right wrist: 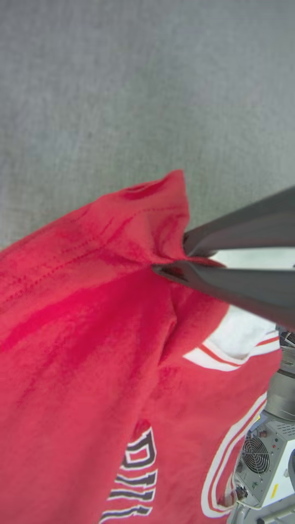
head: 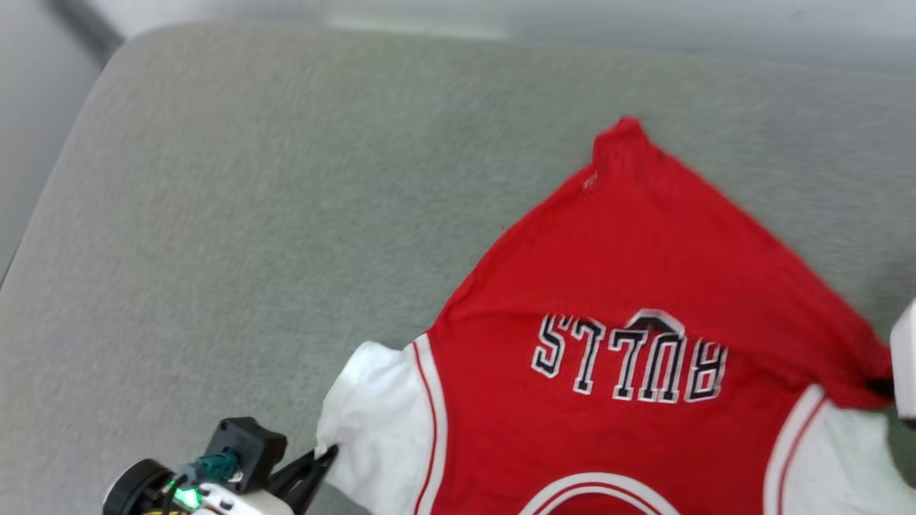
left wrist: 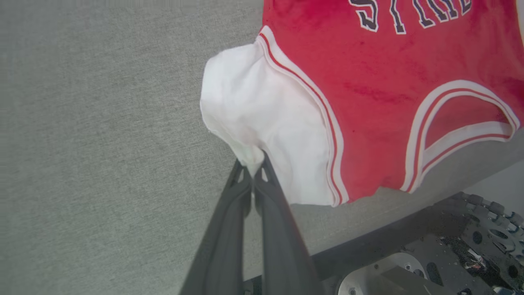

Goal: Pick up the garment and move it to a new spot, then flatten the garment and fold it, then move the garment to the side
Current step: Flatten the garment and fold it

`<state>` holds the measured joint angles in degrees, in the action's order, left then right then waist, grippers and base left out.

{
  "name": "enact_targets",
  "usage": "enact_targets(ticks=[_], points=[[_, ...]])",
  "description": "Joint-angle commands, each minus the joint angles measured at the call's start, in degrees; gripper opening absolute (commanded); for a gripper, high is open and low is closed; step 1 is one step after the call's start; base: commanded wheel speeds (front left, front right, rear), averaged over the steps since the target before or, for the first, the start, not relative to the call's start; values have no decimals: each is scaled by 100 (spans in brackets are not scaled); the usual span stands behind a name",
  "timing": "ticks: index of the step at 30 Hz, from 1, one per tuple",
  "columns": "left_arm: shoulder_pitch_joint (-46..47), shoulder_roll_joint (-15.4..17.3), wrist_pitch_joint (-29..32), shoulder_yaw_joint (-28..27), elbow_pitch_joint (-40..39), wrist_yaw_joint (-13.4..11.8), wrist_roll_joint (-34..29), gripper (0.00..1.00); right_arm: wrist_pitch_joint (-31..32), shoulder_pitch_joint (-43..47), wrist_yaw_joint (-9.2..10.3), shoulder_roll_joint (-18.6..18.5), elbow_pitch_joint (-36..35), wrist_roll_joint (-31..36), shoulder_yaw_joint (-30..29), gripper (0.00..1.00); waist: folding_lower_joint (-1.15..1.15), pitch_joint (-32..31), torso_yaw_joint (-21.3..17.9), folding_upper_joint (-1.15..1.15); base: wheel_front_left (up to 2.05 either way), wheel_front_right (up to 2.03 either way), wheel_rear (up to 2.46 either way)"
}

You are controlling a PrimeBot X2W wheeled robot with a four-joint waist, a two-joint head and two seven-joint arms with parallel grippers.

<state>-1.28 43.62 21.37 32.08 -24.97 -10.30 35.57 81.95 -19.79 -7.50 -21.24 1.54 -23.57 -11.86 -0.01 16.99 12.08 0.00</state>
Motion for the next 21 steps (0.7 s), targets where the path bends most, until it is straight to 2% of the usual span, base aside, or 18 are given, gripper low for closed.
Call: enact_targets(ticks=[1, 3, 12, 17, 21], points=[[-89, 44, -33, -44, 11, -37, 26, 0, -36, 192, 2, 27, -82, -79, -3, 0, 1, -412, -404, 0, 0, 0, 0], [-214, 108, -54, -105, 37, -117, 69, 0, -121, 581, 2, 94, -291, -242, -14, 0, 1, -621, -593, 0, 0, 0, 0], [-459, 169, -95, -192, -13, -275, 182, 0, -218, 1734, 2, 157, -1023, -562, -175, 0, 1, -941, -834, 0, 0, 0, 0], [-495, 141, -82, -174, -69, -321, 179, 0, -429, 2284, 2, 474, -1196, -634, -467, 0, 1, -1023, -875, 0, 0, 0, 0], [-453, 90, -49, -116, -96, -331, 144, 0, -643, 2589, 2, 667, -1089, -564, -442, 0, 1, -1047, -873, 0, 0, 0, 0]])
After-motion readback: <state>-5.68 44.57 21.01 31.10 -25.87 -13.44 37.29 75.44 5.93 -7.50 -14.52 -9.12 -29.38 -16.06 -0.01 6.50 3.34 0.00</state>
